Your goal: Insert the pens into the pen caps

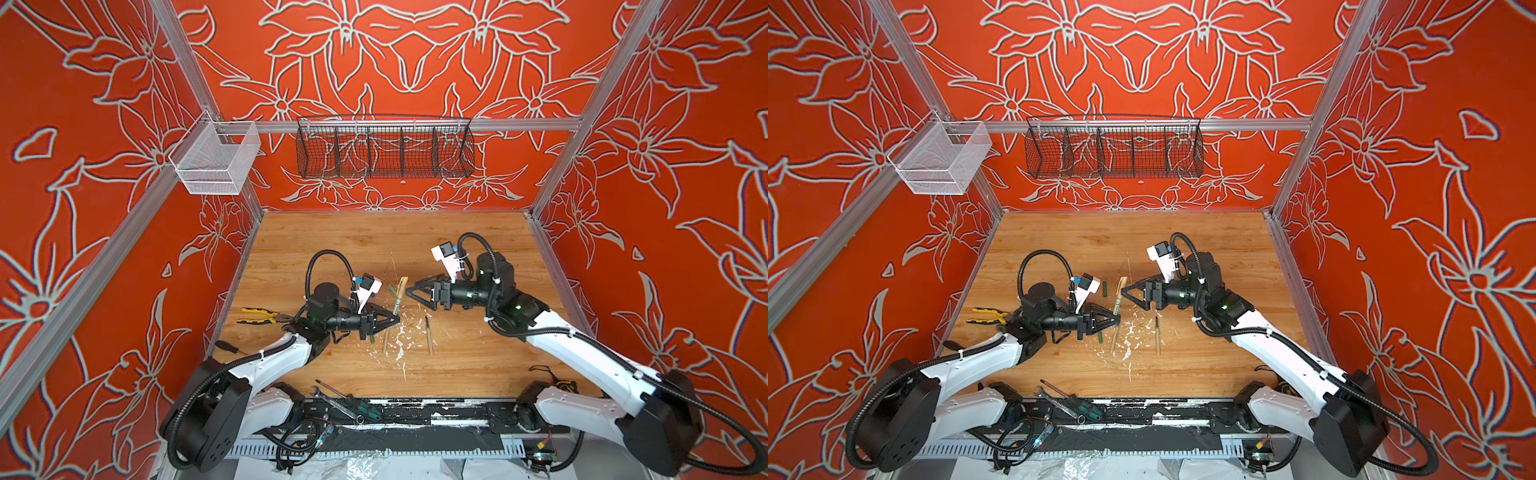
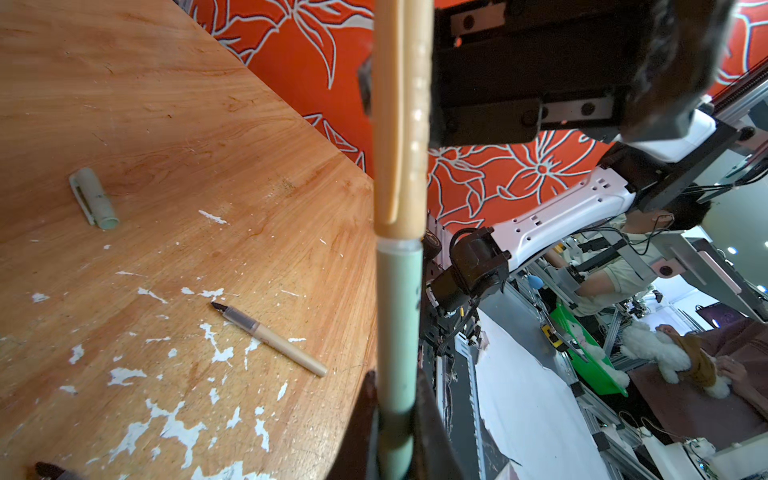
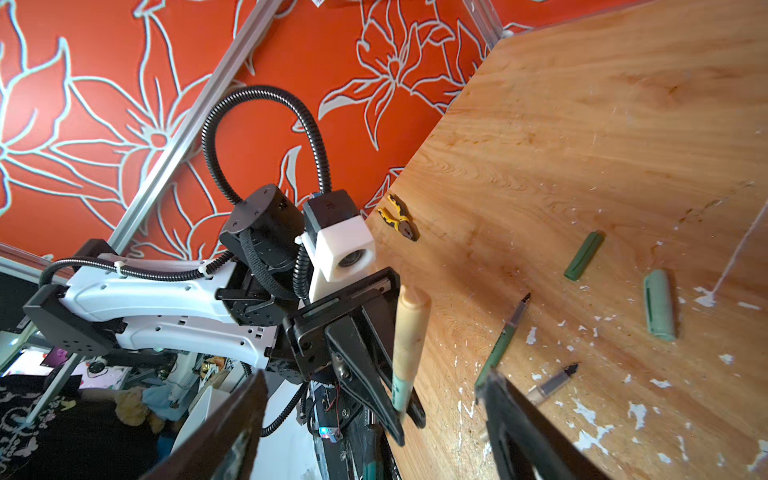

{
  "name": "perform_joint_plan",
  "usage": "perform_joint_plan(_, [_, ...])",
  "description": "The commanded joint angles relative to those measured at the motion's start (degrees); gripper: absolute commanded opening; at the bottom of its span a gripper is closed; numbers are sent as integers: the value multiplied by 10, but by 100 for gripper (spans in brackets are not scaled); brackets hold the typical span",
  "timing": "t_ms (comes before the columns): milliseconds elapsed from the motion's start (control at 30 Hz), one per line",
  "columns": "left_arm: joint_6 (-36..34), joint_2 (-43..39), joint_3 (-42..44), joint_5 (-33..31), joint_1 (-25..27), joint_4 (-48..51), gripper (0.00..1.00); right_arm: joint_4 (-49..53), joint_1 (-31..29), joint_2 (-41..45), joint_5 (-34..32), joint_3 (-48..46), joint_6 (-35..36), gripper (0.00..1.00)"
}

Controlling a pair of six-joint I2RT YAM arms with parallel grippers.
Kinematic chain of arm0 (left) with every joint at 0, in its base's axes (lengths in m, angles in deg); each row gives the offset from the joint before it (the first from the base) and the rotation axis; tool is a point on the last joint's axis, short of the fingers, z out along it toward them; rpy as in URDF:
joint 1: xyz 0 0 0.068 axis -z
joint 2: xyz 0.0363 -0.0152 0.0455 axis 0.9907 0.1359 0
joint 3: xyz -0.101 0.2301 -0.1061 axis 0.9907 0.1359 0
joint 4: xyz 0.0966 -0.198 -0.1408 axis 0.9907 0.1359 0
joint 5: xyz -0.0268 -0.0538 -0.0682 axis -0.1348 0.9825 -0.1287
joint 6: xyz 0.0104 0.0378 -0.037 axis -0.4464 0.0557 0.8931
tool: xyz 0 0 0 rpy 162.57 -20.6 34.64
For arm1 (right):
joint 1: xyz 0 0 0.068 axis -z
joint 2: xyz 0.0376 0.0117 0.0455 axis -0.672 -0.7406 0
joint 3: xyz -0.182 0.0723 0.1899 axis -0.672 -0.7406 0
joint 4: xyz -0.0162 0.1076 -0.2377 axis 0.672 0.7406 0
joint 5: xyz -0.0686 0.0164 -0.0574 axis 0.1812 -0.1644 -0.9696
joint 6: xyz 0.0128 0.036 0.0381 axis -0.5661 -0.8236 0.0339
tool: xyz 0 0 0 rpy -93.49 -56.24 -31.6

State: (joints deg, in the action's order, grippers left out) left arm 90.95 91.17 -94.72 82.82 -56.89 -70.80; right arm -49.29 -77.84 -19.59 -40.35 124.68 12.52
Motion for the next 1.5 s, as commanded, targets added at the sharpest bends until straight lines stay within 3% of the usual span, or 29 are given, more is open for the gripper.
perform_joint_plan(0, [-7,-6,-18,21,9,-6,0,-52,-9,-18,5,16,-11,81])
perform_joint_plan(600, [-20,-2,-33,14,17,18,0,-129,-9,-44,8,5,-49,60])
perform_joint_plan(700, [-15,2,-37,14,17,20,0,-130,-11,-50,10,8,-50,53])
perform_joint_plan(833, [-12,1,-39,14,17,21,0,-124,-15,-66,16,20,-53,36])
perform_joint_plan(1167, [-8,0,-39,9,17,18,0,-110,-25,-66,11,14,-37,20])
perform_joint_plan(1300, [-13,-7,-41,5,17,27,0,-109,-34,-65,8,12,-23,5])
perform_joint_plan(1467, [-18,-9,-37,1,17,36,0,-109,-38,-65,3,8,-21,0])
